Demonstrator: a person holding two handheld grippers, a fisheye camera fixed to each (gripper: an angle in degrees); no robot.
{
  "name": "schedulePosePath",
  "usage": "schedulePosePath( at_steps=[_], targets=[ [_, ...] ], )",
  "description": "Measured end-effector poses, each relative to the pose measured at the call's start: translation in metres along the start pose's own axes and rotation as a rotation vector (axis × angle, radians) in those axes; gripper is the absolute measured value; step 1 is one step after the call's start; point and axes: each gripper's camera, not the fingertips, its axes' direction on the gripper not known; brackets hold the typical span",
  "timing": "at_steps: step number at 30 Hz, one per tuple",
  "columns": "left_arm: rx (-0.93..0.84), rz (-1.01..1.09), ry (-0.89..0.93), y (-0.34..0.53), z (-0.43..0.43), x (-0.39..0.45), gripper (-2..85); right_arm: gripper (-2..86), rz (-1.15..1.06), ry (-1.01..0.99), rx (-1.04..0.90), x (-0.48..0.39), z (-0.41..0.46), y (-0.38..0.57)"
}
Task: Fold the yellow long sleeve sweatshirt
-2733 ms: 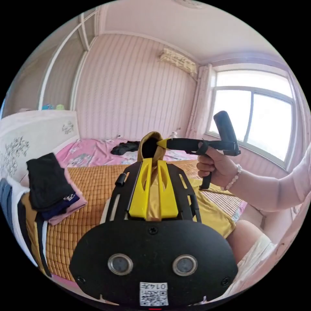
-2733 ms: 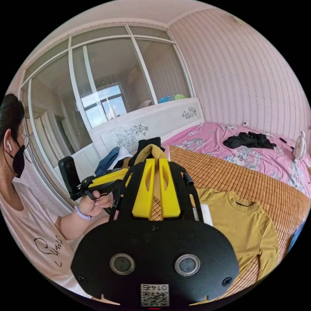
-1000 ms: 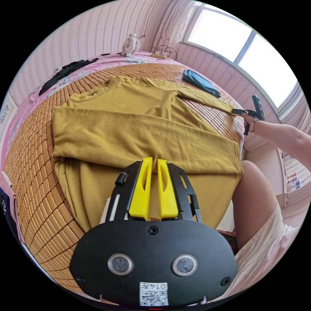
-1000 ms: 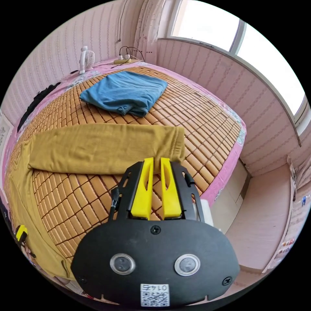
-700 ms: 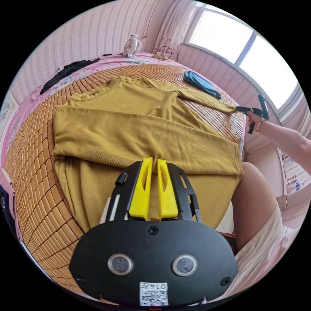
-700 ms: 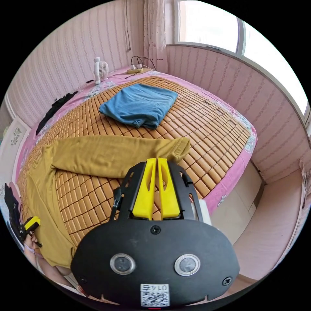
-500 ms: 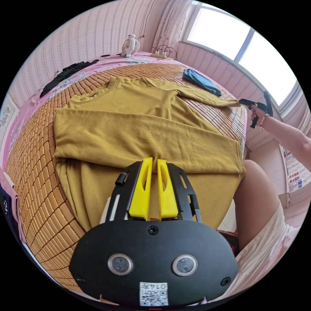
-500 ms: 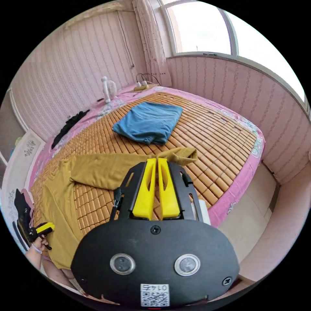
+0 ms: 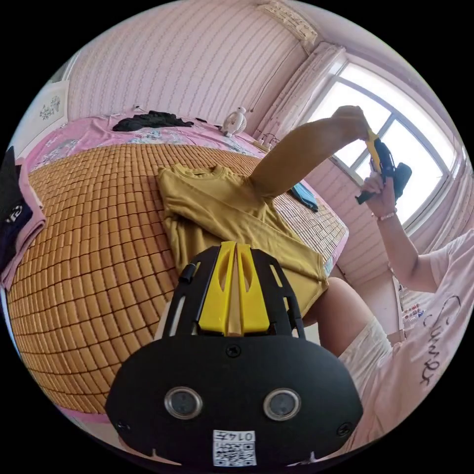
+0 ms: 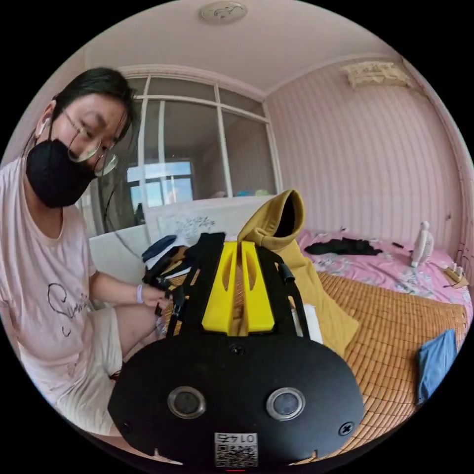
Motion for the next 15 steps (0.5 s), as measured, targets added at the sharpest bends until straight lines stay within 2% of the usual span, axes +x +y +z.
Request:
schedulePosePath(
  at_steps=[2,5,10,15],
  targets=[
    [0.014,-0.034,-0.033,0.021,-0.037,-0.019,-0.9,5.4,0.025,-0.155,-0.220,-0.034,0.056,0.049],
    [-0.004,-0.102,-0.119,0.058,-0.083,-0.049,-0.5,7.3,0.067,-0.217,-0.540,-0.061,0.108,0.128],
    [-0.046,-0.184,-0.133,0.091,-0.114,-0.086,2.2,7.9,0.085,-0.189,-0.670,-0.058,0.132,0.163],
    [-0.099,-0.145,-0.038,0.084,-0.102,-0.102,4.9,7.7,0.078,-0.123,-0.719,-0.026,0.160,0.162]
  ],
)
